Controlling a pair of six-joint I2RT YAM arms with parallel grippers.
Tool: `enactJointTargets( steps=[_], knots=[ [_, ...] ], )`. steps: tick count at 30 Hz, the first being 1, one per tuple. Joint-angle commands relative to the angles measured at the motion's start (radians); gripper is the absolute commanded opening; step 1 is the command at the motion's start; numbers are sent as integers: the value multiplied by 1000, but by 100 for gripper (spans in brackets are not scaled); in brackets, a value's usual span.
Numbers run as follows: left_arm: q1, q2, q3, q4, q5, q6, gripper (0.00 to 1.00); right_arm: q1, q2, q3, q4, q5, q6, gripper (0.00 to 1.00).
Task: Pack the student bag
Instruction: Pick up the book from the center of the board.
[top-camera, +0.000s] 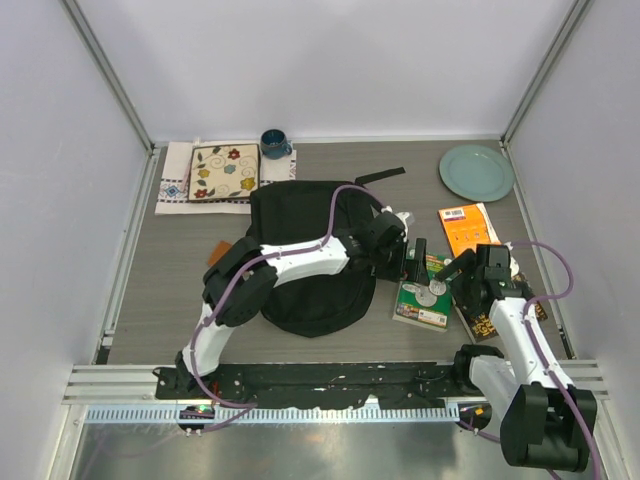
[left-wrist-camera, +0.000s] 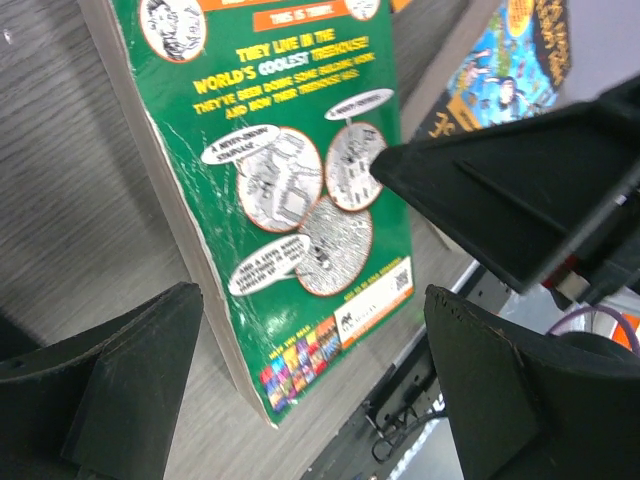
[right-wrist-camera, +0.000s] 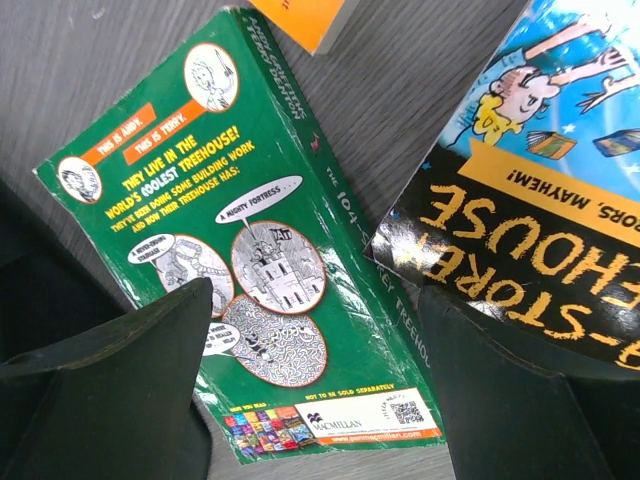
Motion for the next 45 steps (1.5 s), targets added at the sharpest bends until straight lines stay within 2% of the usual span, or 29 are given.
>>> enactJointTargets(
  steps=[1,8,12,17,18,20,24,29,31,34,35,39,41,45],
  knots=[
    [2,61,54,25,11,-47,95,-7,33,-29,80,-63,-19,89],
    [2,112,51,-9,0,-60,93,-9,72,-56,122,-102,-27,87],
    [-14,127,68,21,66,-58,72,-9,70,-66,137,-126,-27,82],
    [-35,132,126,36,118,-55,55,-9,69,-94,184,-208,-11,72],
    [-41,129,134,38,124,-55,48,-9,61,-100,194,-235,-7,69],
    [-44,115,153,38,124,-55,40,-9,52,-108,208,-249,2,67],
    [-47,91,177,41,129,-57,36,-7,32,-109,211,-266,9,64],
    [-46,80,202,24,136,-44,35,-9,41,-114,215,-274,7,64],
    [-47,94,208,5,132,-43,30,-9,44,-114,217,-278,4,64],
    [-47,121,211,-2,150,-52,10,-9,42,-111,218,-280,5,64],
    [-47,126,209,-4,153,-57,0,-7,38,-108,220,-283,5,64],
    [-46,117,194,-16,134,-43,0,-9,7,-86,203,-284,4,71],
    [-49,82,193,-31,127,-12,0,-9,-10,-59,171,-269,4,77],
    [-47,-6,241,-103,91,72,0,-9,-77,30,88,-219,1,83]
  ],
)
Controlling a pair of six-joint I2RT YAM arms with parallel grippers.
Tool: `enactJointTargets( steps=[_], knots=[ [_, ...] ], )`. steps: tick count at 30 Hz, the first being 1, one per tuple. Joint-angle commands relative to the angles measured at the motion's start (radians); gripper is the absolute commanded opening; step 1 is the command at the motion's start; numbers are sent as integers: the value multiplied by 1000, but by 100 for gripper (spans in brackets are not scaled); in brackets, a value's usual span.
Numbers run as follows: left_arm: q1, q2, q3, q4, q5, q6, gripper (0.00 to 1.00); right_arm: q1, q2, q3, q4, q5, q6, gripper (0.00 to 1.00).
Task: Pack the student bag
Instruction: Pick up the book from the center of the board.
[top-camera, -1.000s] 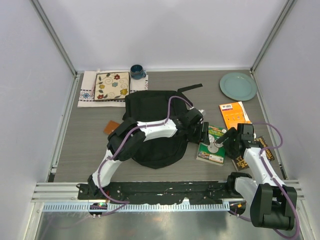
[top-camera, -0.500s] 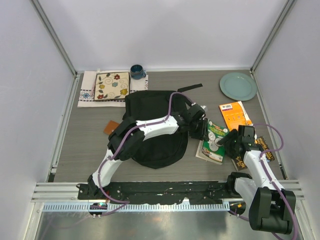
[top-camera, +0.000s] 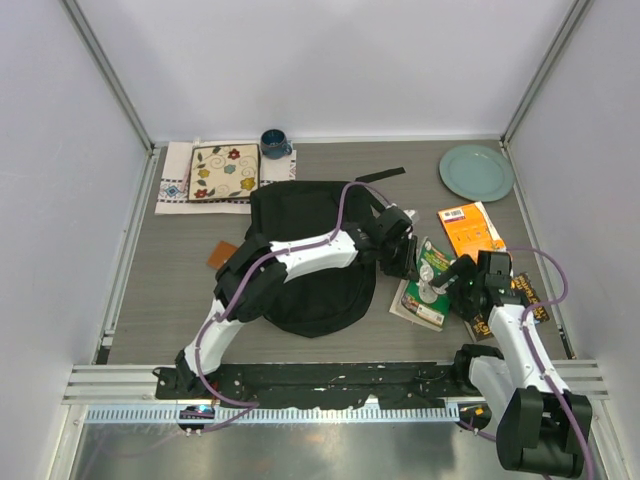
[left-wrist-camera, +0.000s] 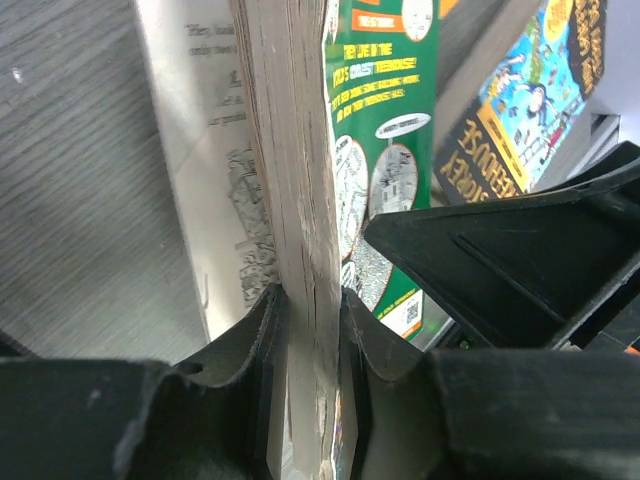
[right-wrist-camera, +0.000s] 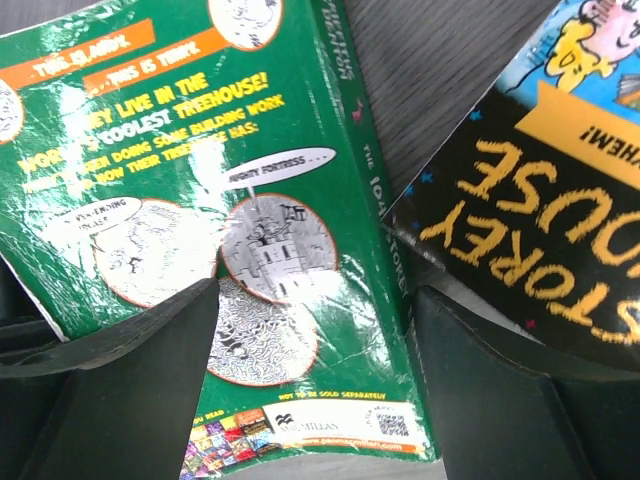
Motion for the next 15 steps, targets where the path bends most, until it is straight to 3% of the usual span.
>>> enactJointTargets(
  steps=[1,6,15],
  knots=[
    [-48,-151,90,-28,61,94,0,15,-97,138,-48,-66,29,84],
    [-42,-300,72,-53,0,138,0,15,-185,241,-145,0,43,87],
    [-8,-542,-86,-3,-95,142,0,14,-321,353,-202,-59,46,88]
  ],
)
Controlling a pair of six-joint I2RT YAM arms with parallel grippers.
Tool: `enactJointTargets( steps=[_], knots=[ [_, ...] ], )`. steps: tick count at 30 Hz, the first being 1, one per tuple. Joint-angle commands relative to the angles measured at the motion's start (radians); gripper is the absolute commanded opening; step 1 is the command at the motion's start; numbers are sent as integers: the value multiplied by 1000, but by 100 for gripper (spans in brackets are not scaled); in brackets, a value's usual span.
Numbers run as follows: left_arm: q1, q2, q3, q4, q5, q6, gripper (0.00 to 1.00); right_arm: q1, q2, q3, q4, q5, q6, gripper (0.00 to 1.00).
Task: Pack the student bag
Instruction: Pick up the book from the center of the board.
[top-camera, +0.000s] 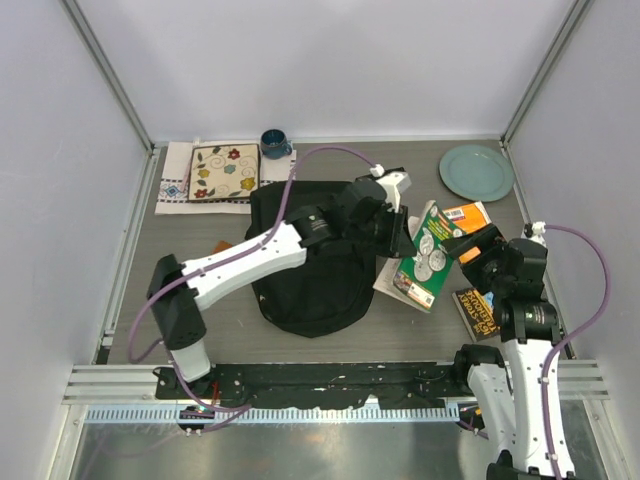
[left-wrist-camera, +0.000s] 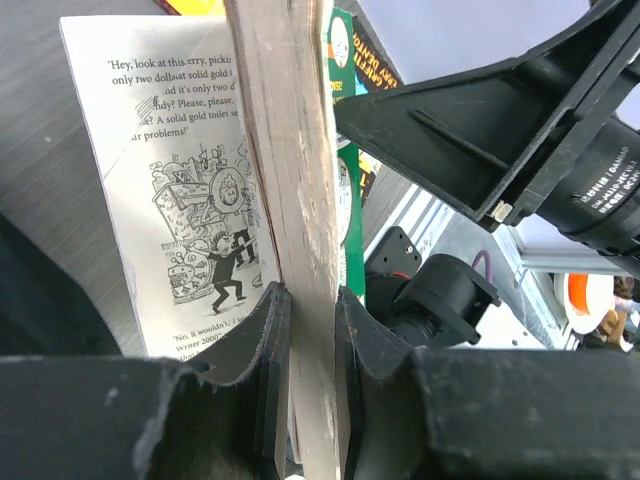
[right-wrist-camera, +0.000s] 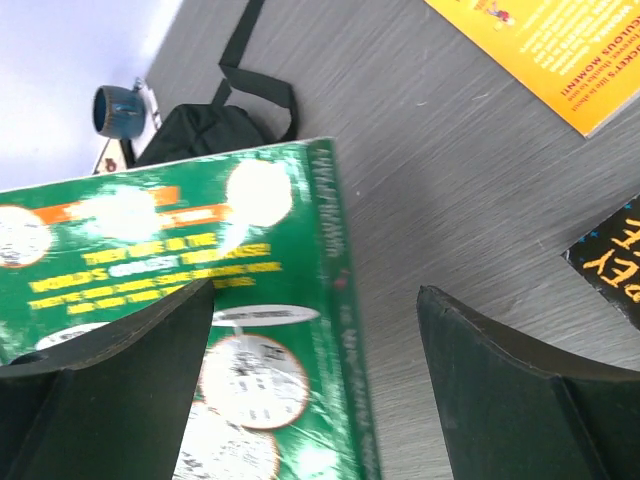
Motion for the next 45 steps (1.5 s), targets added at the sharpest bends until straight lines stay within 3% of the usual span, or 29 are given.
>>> enactJointTargets(
  steps=[1,5,9,13,20,30,32,33,35,36,37,38,39,41,45],
  knots=[
    [18,-151,-50,107,-32,15,0,2,-43,63,-41,-63,-3,88],
    [37,-234,-126,144,-31,15,0,2,-66,65,29,-245,11,88],
    [45,-300,-195,222,-18,16,0,2,-92,-18,231,-434,75,88],
    [57,-347,-254,290,6,1,0,4,-112,-79,353,-509,117,88],
    [66,-413,-344,429,48,-30,0,4,-93,-150,423,-572,135,88],
    [100,-435,-441,607,121,-115,0,4,-77,-188,712,-709,258,85],
    [100,-430,-448,614,121,-122,0,4,-70,-202,782,-739,310,65],
    [100,-430,-450,614,115,-123,0,5,-70,-204,793,-743,316,47],
    [100,-430,-453,591,98,-123,1,5,-78,-205,792,-740,316,28],
    [100,-433,-455,577,74,-120,20,5,-83,-205,790,-738,316,21],
    [100,-436,-462,563,59,-116,36,5,-89,-205,792,-738,319,6],
    [100,-451,-470,540,42,-109,54,5,-90,-204,796,-740,324,1],
    [100,-461,-479,532,25,-105,77,5,-90,-205,807,-753,336,0],
    [100,-497,-513,514,-40,-100,97,5,-90,-211,862,-773,361,0],
    [110,-551,-560,517,-129,-99,100,5,-93,-225,988,-816,451,0]
  ],
)
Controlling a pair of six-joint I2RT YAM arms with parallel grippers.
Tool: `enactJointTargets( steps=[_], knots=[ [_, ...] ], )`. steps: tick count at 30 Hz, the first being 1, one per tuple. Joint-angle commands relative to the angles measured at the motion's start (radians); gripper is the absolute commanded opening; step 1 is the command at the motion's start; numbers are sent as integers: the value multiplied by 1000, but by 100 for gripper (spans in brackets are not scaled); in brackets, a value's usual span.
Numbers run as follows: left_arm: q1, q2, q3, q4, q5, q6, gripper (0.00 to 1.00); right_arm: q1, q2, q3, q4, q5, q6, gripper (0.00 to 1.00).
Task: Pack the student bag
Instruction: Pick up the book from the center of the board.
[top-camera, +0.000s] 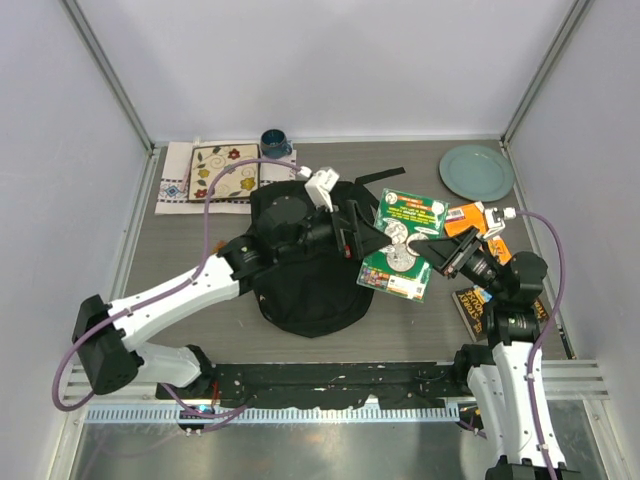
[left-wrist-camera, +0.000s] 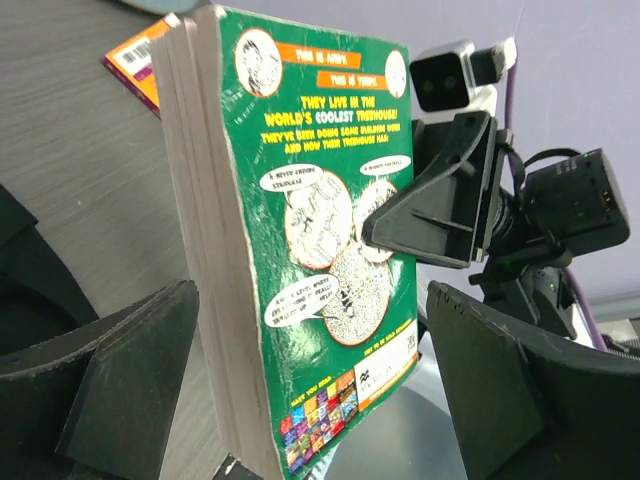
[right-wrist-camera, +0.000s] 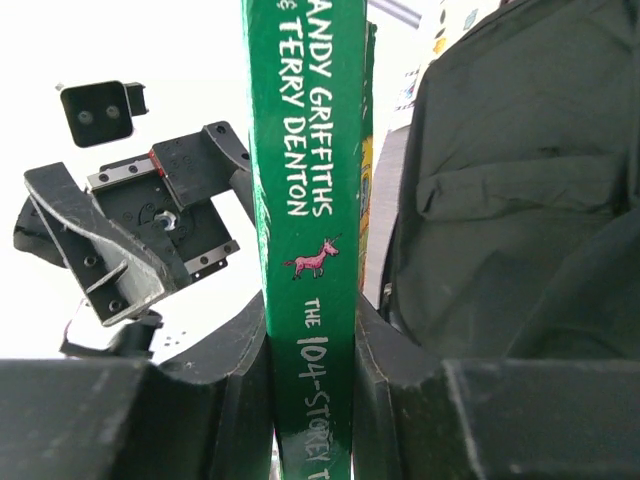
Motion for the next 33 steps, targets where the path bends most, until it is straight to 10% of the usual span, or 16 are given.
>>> enactJointTargets(
  steps=[1,11,20,33],
  knots=[
    [9,-90,-32,74,-109,12,100,5,-14,4,249,-88,145,0],
    [67,-14,-6,220,17,-22,100,40,37,-20,621,-137,382,0],
    [86,66,5,428,230,-91,98,202,98,7,562,-105,275,0],
    [121,-15,-103,363,227,-91,0,233,160,59,264,-14,12,4]
  ],
)
